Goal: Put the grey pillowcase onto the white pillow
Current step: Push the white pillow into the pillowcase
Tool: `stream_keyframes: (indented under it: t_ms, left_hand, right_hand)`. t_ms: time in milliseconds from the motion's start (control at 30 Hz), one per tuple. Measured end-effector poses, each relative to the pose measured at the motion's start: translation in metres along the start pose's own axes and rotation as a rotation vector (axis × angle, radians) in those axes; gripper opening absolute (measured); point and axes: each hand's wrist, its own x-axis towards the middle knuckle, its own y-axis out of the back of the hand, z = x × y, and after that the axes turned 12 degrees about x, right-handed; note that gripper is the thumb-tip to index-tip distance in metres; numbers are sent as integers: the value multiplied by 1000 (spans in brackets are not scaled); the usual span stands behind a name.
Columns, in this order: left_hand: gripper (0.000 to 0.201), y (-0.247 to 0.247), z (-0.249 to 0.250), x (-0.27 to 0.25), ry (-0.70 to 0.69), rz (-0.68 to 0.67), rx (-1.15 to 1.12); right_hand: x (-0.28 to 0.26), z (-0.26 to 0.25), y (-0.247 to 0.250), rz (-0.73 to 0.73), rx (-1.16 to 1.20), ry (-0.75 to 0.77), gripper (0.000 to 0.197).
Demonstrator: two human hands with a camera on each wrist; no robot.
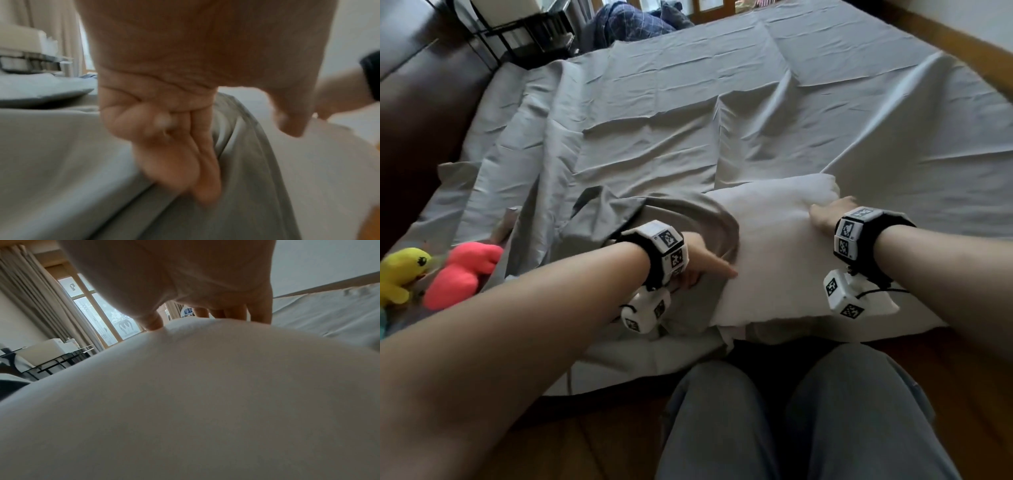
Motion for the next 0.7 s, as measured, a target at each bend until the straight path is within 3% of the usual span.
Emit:
stream_keyframes:
  t_ms: [67, 200, 267, 333, 400, 467, 533, 600, 700]
  left_hand:
    - [66, -9, -8, -10, 47, -52, 178]
    - [20, -32, -10, -6, 45, 149, 411]
    - [11, -42, -9, -5, 26, 186, 443]
    - [11, -46, -7, -5, 2, 245, 321]
    - [10, -46, 4, -6, -153, 270, 5]
    - [12, -42, 20, -8, -297, 244, -256]
    - [17, -40, 32, -10, -296, 177, -350]
    - [16, -40, 37, -11, -211, 70, -242]
    - [19, -20, 32, -7, -18, -42, -63]
  right_hand:
    - [-7, -3, -3, -27, -36, 11, 70]
    - [-25, -2, -12, -77, -104, 84, 64]
    - [-31, 3, -12, -86, -126, 102, 59]
    - [-32, 6, -13, -75, -131, 93, 58]
    - [-31, 6, -15, -61, -106, 72, 59]
    - [-25, 4, -18, -76, -69, 62, 59]
    - [-21, 0, -18, -78, -33, 69, 67]
    - [-12, 0, -18, -67, -28, 62, 76]
    - [-3, -2, -11, -69, -18, 38, 73]
